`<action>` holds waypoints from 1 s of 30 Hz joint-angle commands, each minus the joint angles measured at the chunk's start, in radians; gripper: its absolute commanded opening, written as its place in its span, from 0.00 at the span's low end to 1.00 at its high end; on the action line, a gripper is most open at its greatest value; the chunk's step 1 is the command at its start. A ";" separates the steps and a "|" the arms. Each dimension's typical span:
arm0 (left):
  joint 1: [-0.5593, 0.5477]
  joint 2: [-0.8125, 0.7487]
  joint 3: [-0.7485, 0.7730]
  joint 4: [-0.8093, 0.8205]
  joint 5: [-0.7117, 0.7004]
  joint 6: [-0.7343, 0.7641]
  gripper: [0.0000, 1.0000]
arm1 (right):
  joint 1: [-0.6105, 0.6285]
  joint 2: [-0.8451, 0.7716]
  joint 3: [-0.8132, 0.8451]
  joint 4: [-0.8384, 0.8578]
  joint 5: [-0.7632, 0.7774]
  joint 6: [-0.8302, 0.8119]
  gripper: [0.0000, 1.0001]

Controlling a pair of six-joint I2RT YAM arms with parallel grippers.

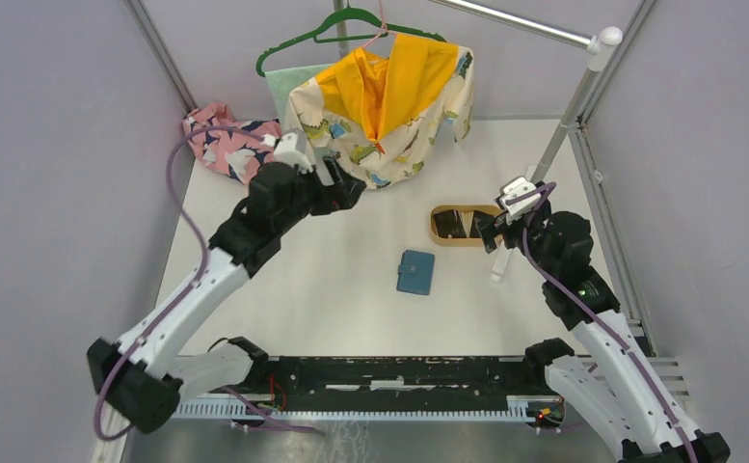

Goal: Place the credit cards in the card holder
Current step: Open the card holder at the center of the board.

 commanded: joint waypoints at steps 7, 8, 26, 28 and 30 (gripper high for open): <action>-0.001 -0.210 -0.389 0.036 0.117 0.005 0.97 | -0.088 0.050 -0.049 -0.165 -0.740 -0.425 0.98; -0.002 -0.197 -0.423 0.061 0.154 0.000 0.93 | -0.101 0.053 -0.083 -0.173 -0.815 -0.483 0.98; -0.058 -0.133 -0.681 0.490 0.130 0.010 0.90 | -0.457 0.030 -0.311 -0.141 -1.003 -0.686 0.98; -0.058 -0.149 -0.693 0.491 0.121 0.012 0.91 | -0.482 0.035 -0.312 -0.144 -1.023 -0.687 0.98; -0.058 -0.167 -0.710 0.500 0.120 0.000 0.91 | -0.502 0.043 -0.307 -0.144 -1.037 -0.684 0.98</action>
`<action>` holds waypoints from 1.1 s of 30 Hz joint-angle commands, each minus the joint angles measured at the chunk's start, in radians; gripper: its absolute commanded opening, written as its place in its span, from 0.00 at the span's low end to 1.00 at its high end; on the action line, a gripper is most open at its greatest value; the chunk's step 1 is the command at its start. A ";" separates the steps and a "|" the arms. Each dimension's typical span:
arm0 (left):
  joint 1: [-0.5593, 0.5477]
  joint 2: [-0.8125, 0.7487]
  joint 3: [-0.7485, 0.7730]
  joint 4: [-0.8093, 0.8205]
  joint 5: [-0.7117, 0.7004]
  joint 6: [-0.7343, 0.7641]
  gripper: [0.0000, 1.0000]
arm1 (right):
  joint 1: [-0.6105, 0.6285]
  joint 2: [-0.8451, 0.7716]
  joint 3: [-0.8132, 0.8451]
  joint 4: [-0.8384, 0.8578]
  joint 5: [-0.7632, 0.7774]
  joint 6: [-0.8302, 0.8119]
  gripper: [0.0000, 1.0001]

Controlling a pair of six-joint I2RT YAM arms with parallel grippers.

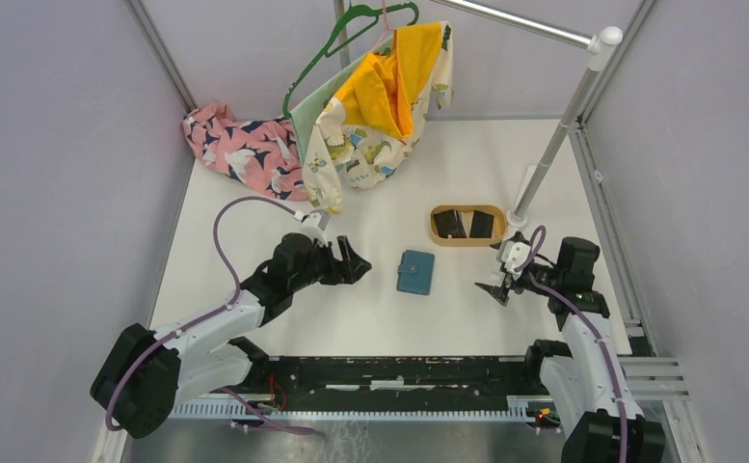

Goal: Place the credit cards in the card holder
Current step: Open the card holder at the center of the board.

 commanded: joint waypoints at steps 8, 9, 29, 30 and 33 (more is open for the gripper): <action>-0.004 -0.072 -0.065 0.148 0.032 -0.035 0.91 | -0.047 -0.020 -0.001 0.005 -0.107 -0.036 0.98; -0.003 -0.067 -0.063 0.144 0.034 -0.033 0.91 | -0.047 -0.023 -0.001 0.004 -0.109 -0.035 0.98; -0.163 0.276 0.239 -0.186 -0.278 0.133 0.71 | -0.026 -0.036 0.051 -0.102 -0.080 -0.061 0.98; -0.168 0.317 0.258 -0.174 -0.249 0.138 0.70 | -0.022 -0.030 0.053 -0.102 -0.077 -0.060 0.98; -0.190 0.419 0.328 -0.125 -0.186 0.141 0.67 | -0.009 -0.018 0.057 -0.103 -0.064 -0.057 0.98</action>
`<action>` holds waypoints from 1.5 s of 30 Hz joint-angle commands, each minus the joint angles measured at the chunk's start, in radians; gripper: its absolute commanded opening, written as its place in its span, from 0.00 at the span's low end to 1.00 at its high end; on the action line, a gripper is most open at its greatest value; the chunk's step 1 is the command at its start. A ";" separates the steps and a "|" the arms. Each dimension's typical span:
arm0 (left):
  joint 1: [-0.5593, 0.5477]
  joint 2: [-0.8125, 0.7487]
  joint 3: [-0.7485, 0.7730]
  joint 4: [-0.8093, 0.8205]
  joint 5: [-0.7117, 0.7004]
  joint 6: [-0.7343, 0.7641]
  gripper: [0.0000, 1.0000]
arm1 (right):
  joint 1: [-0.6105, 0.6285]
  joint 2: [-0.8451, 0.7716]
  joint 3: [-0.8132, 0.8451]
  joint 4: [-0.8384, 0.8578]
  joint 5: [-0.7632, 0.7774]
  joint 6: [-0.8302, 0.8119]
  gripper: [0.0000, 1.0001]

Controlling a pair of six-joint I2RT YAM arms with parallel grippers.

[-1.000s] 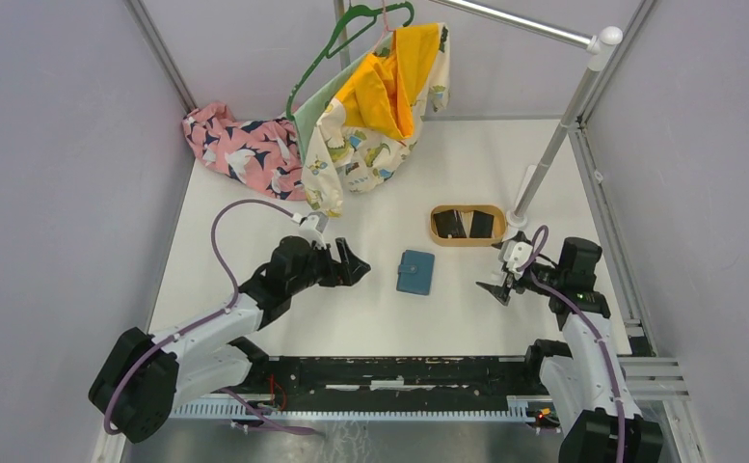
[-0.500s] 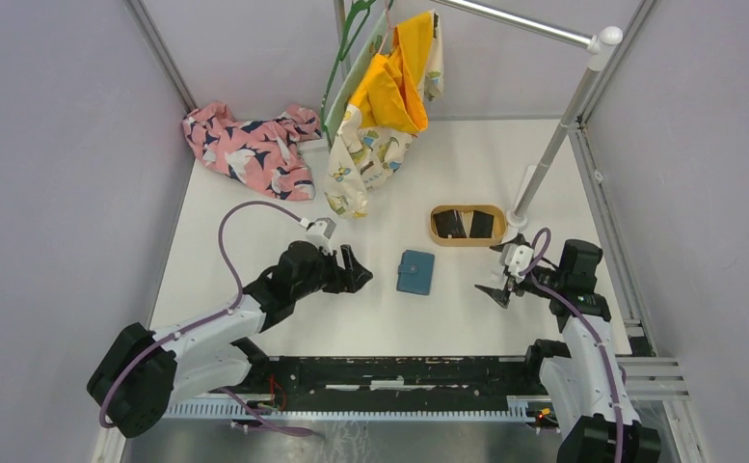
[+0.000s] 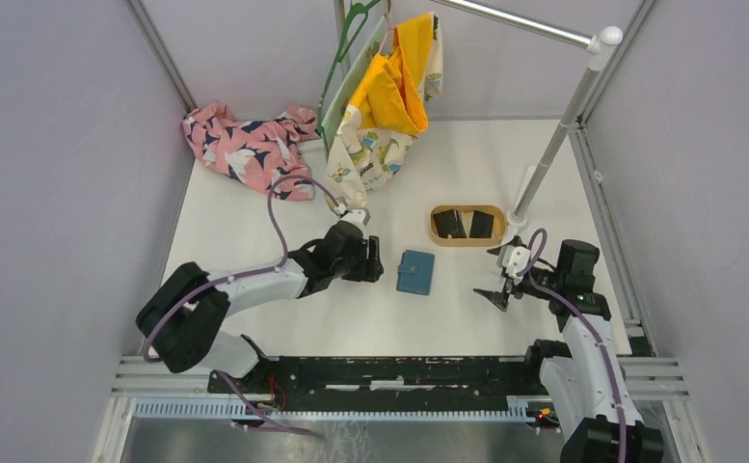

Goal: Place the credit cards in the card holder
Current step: Open the card holder at the center of the board.

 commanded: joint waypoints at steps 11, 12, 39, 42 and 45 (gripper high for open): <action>-0.114 0.375 0.335 -0.015 0.021 -0.031 0.72 | 0.069 0.024 0.044 0.005 0.048 -0.012 0.98; -0.115 0.395 0.353 -0.023 0.021 -0.041 0.71 | 0.075 0.025 0.042 0.007 0.050 -0.012 0.98; -0.288 0.205 0.030 0.386 -0.114 -0.257 0.02 | 0.230 0.280 0.003 0.296 0.007 0.455 0.97; -0.353 0.168 -0.014 0.461 -0.233 -0.246 0.02 | 0.235 0.367 -0.030 0.490 0.020 0.741 0.94; -0.391 0.148 -0.005 0.488 -0.323 -0.217 0.02 | 0.250 0.429 -0.046 0.605 -0.001 0.910 0.91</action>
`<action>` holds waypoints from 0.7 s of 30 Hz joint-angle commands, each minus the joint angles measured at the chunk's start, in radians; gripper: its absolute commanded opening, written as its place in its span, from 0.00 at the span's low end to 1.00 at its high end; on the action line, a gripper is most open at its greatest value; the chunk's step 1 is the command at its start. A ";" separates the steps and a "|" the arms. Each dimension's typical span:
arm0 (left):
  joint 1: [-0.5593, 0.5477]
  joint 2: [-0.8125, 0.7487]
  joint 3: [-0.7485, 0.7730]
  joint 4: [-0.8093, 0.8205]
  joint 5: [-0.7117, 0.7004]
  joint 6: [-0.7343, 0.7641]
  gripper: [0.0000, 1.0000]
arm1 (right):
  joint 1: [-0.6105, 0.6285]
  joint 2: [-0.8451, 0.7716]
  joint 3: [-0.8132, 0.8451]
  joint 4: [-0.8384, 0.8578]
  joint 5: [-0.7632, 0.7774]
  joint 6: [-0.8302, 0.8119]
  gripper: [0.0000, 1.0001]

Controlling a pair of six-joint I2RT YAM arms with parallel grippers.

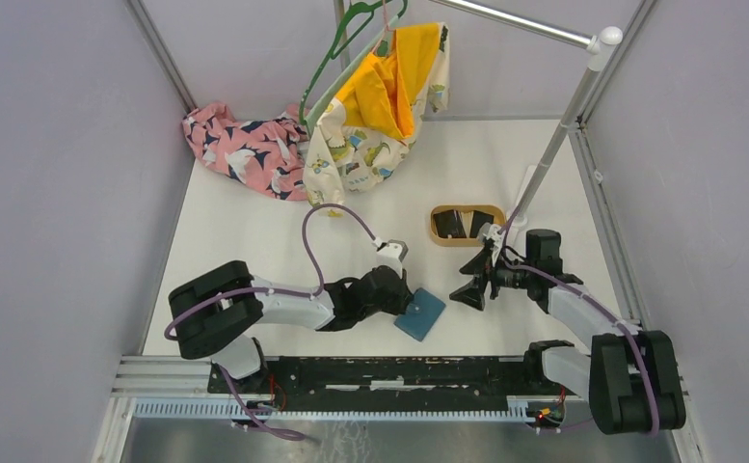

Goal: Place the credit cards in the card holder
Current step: Open the card holder at the center of the board.

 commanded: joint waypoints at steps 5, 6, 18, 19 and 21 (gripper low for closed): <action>-0.056 -0.082 0.026 0.234 -0.239 0.025 0.02 | 0.054 0.054 -0.049 0.337 -0.019 0.471 0.90; -0.056 -0.087 0.030 0.242 -0.238 0.039 0.02 | 0.056 0.056 -0.051 0.348 -0.010 0.490 0.90; -0.055 -0.097 0.056 0.326 -0.076 0.248 0.02 | 0.084 0.068 -0.017 0.193 -0.052 0.118 0.98; -0.055 -0.099 0.052 0.330 -0.065 0.258 0.02 | 0.085 0.069 -0.010 0.179 -0.050 0.094 0.98; -0.054 -0.098 0.048 0.344 -0.037 0.278 0.02 | 0.098 0.072 -0.013 0.189 -0.048 0.084 0.98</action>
